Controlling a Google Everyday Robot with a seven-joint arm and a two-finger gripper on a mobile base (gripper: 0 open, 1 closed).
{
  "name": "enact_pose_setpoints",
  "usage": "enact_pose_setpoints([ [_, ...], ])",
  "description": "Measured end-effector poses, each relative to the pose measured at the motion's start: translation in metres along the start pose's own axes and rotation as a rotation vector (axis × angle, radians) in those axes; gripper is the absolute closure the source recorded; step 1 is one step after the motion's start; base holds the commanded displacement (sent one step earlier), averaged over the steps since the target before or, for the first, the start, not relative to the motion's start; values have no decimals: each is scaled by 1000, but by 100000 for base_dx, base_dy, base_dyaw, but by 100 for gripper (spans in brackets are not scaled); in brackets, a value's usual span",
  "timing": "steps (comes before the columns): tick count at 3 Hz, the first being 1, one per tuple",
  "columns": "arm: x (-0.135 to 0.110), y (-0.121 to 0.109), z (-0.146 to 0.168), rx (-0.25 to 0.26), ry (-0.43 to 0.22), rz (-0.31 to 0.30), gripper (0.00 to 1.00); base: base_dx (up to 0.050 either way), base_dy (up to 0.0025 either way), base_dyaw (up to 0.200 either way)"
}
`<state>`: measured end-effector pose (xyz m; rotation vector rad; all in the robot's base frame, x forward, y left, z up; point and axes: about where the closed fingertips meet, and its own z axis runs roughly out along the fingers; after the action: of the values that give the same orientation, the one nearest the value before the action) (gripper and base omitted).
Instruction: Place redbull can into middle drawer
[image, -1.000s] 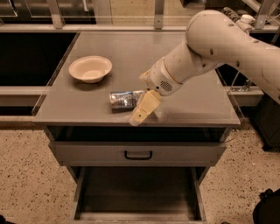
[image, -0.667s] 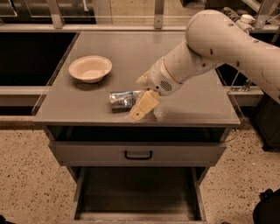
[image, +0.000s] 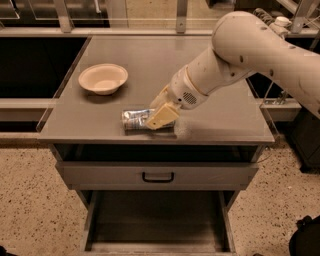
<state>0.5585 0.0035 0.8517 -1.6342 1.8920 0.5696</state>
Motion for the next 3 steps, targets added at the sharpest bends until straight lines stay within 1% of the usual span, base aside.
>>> enact_pose_setpoints([
  [1, 0, 0, 0, 0, 0, 0, 88, 0, 0, 0],
  [2, 0, 0, 0, 0, 0, 0, 100, 0, 0, 0],
  [3, 7, 6, -3, -6, -10, 19, 100, 0, 0, 0],
])
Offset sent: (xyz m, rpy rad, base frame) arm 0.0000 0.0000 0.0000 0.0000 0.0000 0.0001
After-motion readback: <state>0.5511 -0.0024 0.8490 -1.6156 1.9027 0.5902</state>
